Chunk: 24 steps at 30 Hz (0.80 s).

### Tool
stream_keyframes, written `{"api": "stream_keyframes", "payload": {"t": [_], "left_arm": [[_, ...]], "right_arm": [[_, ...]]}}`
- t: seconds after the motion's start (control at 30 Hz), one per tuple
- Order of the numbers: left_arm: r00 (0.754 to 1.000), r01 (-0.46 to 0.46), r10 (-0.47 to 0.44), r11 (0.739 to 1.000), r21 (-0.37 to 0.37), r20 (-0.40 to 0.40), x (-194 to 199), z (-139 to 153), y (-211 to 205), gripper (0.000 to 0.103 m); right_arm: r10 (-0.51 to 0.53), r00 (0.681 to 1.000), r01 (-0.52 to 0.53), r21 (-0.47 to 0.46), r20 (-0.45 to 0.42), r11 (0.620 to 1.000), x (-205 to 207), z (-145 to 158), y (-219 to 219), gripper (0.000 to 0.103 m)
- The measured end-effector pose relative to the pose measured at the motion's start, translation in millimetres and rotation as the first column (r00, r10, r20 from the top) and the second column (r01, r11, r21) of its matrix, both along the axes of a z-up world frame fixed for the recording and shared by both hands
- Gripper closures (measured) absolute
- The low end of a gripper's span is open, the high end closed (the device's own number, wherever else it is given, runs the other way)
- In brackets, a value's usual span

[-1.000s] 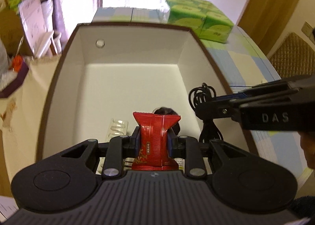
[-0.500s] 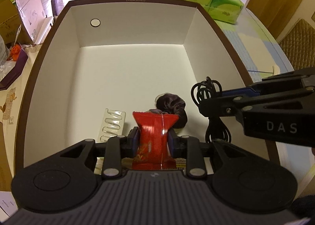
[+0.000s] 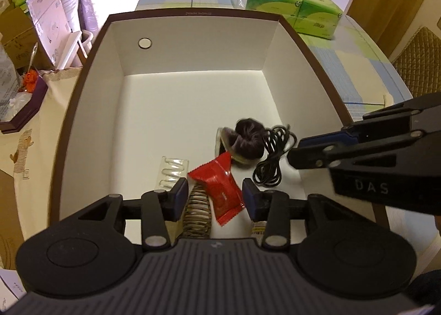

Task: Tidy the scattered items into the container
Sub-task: 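Open the left tool to drop the red packet while the right tool releases the cable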

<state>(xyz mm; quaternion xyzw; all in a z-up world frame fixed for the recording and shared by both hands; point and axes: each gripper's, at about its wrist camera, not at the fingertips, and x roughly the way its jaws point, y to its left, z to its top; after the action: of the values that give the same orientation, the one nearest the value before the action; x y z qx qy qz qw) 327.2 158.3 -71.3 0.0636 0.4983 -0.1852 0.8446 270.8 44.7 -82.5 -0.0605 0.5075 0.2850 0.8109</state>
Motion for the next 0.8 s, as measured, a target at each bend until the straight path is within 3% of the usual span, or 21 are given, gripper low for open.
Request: {"api": "stream_keyframes", "payload": {"t": [0.5, 0.8], "left_arm": [[0.999, -0.024, 0.024, 1.000, 0.009, 0.035, -8.7, 16.6, 7.4, 0.052], [0.998, -0.032, 0.030, 0.999, 0.035, 0.048, -18.1, 27.1, 10.1, 0.034]], "right_arm": [[0.063, 0.998, -0.063, 0.007, 0.019, 0.998, -15.3, 8.5, -1.9, 0.084], [0.077, 0.996, -0.078, 0.005, 0.042, 0.997, -28.4, 15.5, -1.3, 0.084]]}}
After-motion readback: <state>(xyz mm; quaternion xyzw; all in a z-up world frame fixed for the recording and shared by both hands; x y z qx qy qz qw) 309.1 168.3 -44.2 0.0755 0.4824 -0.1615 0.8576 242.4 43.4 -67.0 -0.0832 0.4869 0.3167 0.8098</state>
